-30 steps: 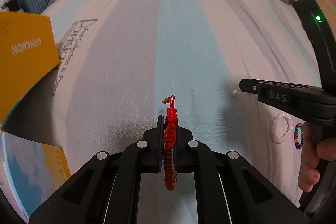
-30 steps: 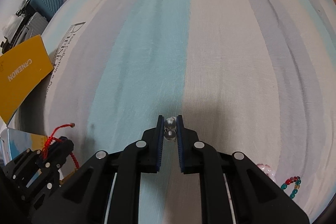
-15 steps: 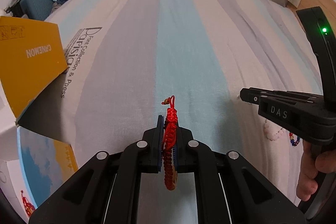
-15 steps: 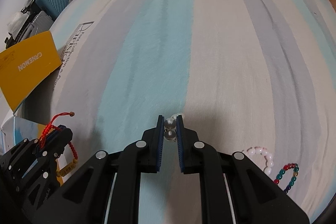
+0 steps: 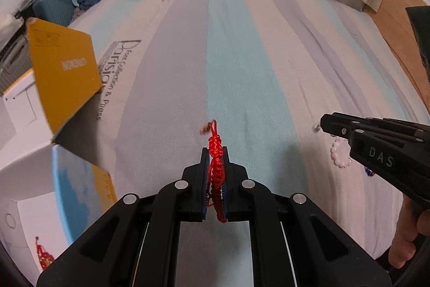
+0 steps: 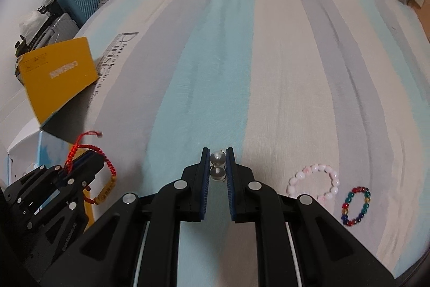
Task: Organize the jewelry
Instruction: 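Carry the red string bracelet and pearl earrings over the white box with both tools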
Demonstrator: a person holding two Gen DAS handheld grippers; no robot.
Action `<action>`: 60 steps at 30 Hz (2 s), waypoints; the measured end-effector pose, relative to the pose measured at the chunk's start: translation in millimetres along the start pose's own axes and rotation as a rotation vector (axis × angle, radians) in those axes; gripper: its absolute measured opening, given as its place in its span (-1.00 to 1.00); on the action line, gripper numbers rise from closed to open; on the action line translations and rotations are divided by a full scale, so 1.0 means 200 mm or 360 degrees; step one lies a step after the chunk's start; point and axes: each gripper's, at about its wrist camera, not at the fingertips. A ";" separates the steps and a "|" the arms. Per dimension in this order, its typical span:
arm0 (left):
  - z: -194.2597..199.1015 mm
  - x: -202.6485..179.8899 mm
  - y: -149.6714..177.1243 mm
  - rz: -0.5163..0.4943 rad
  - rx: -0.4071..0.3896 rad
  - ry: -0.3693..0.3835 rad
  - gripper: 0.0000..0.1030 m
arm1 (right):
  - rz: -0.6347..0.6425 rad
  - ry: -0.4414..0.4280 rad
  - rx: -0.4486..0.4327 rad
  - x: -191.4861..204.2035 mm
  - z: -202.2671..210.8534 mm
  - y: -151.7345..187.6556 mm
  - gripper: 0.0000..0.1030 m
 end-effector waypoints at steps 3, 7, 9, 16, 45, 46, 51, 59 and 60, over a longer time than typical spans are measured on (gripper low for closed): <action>0.05 0.02 0.02 -0.0005 -0.0019 -0.0013 -0.84 | 0.0023 0.0011 -0.0012 0.05 0.06 0.04 -0.79; 0.13 0.07 0.08 -0.0009 -0.0032 -0.0040 -0.85 | 0.0043 0.0006 -0.0020 0.12 0.13 0.08 -0.79; 0.15 0.08 0.10 -0.0013 -0.0009 -0.0014 -0.86 | 0.0056 0.0000 -0.0025 0.15 0.16 0.11 -0.79; 0.24 0.12 0.14 0.0010 0.0028 0.0010 -0.87 | 0.0080 -0.0036 -0.0043 0.25 0.26 0.15 -0.79; 0.83 0.65 0.35 0.0165 -0.0087 -0.0199 -0.87 | 0.0330 -0.0190 -0.0110 0.93 0.57 0.32 -0.79; 0.83 0.67 0.36 0.0176 -0.0085 -0.0204 -0.87 | 0.0348 -0.0195 -0.0110 0.97 0.57 0.33 -0.79; 0.88 0.85 0.44 0.0246 -0.0070 -0.0250 -0.87 | 0.0419 -0.0235 -0.0101 1.15 0.56 0.38 -0.79; 0.88 1.07 0.60 0.0328 -0.0020 -0.0295 -0.87 | 0.0508 -0.0282 -0.0023 1.40 0.44 0.48 -0.79; 0.88 1.10 0.61 0.0338 -0.0013 -0.0297 -0.87 | 0.0516 -0.0284 -0.0007 1.43 0.41 0.50 -0.79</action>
Point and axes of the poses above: each gripper's, at about its wrist camera, not at the fingertips, and z roughly against the way its jaws point, x to its left, y to its underside, and after that the axes turned 5 degrees about -y, right-handed
